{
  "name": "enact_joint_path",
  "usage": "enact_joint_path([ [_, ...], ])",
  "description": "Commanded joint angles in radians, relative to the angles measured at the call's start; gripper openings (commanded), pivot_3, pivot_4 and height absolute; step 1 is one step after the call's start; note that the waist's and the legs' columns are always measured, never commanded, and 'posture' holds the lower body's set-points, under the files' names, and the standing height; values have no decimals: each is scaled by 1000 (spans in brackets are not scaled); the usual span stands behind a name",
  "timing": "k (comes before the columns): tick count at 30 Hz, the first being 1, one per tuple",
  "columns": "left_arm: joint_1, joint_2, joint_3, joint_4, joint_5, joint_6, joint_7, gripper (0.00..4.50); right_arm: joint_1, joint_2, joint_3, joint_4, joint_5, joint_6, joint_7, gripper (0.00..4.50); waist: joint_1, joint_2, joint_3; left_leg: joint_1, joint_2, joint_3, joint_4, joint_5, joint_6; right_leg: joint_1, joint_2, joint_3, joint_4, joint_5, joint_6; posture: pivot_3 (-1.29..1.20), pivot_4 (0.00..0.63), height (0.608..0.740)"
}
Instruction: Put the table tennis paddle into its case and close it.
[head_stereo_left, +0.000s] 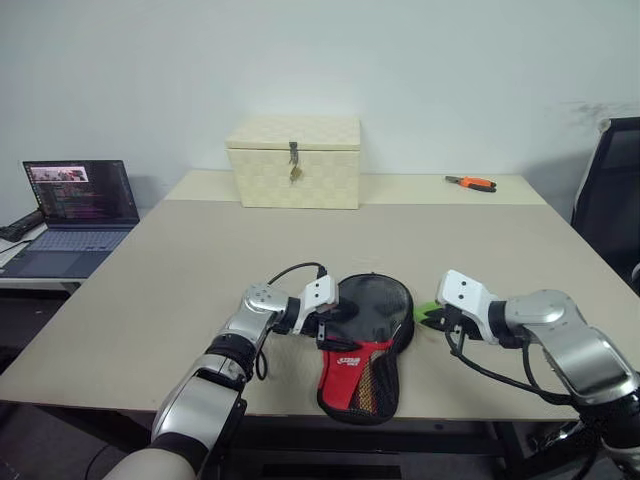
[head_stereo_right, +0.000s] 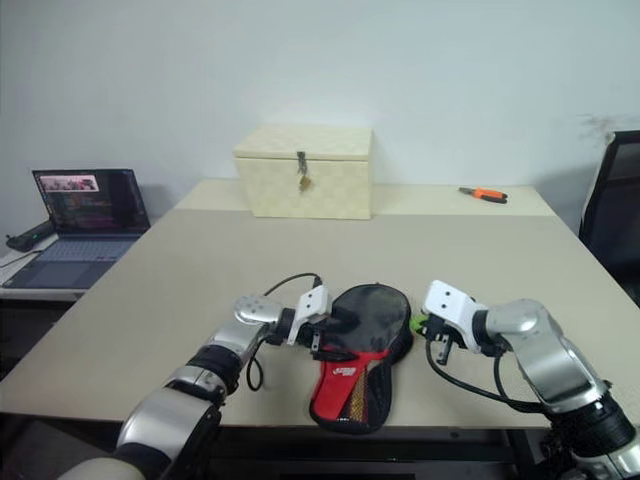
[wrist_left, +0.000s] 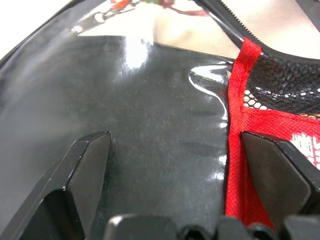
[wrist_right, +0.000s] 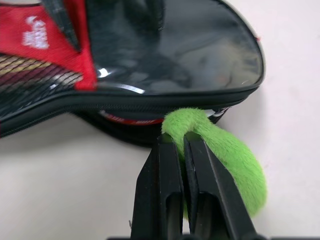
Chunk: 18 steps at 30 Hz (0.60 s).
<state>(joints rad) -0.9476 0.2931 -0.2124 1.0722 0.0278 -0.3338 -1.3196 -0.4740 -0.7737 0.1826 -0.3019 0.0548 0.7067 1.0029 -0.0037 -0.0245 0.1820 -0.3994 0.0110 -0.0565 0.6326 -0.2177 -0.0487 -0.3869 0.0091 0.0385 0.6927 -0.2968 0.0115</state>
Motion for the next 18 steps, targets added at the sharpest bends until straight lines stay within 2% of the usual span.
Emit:
enact_joint_path([
  [1,21,-19,-59,51,78,0,17,4500,16,-19,-27,-69,46,16,14,26,1,0,0,0,0,0,0,0,0,0,0,0,0,0,0,0,150,740],
  [8,18,-25,-56,66,91,-7,32,4500,38,-26,-13,-108,75,32,20,26,3,0,0,0,0,-1,0,0,0,1,0,-1,-2,0,1,0,150,740],
  [18,19,-34,-55,73,96,-7,40,4500,128,-153,-85,-336,270,150,112,26,5,1,-1,0,0,-2,0,0,0,5,-1,-1,-9,2,4,0,150,740],
])
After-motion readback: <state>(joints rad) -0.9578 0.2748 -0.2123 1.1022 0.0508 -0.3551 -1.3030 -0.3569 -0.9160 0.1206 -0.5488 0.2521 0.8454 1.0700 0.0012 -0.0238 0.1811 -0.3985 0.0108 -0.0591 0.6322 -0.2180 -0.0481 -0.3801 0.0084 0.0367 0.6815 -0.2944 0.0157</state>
